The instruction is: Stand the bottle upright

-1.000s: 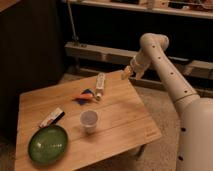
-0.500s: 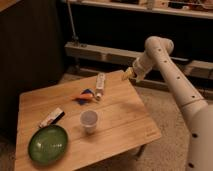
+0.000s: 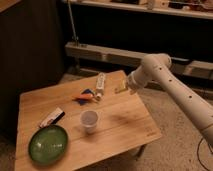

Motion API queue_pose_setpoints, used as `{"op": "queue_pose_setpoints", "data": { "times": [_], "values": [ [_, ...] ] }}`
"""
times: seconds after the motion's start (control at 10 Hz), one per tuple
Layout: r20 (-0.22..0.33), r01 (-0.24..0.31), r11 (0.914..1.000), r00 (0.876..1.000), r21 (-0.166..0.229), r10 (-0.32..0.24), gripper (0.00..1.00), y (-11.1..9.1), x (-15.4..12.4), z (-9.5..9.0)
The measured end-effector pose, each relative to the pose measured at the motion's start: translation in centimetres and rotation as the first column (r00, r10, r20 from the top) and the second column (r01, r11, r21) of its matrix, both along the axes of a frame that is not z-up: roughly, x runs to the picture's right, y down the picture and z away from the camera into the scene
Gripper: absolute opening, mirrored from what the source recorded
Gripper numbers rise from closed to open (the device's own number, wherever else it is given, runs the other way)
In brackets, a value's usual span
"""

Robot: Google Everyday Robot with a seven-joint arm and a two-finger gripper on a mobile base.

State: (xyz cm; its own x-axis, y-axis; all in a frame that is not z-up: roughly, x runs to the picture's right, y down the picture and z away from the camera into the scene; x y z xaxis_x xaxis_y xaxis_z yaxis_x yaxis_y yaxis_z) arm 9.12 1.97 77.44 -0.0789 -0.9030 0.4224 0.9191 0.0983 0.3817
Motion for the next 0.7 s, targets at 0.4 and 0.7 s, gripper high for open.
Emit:
{"op": "queue_pose_setpoints", "data": {
  "times": [0.4,0.7],
  "values": [
    [-0.129,-0.078,0.9961,0.988,0.040,0.083,0.62,-2.4,-4.9,2.6],
    [-0.184,-0.168,0.9835,0.967,0.067,0.178,0.62,-6.0,-7.9,5.1]
  ]
}}
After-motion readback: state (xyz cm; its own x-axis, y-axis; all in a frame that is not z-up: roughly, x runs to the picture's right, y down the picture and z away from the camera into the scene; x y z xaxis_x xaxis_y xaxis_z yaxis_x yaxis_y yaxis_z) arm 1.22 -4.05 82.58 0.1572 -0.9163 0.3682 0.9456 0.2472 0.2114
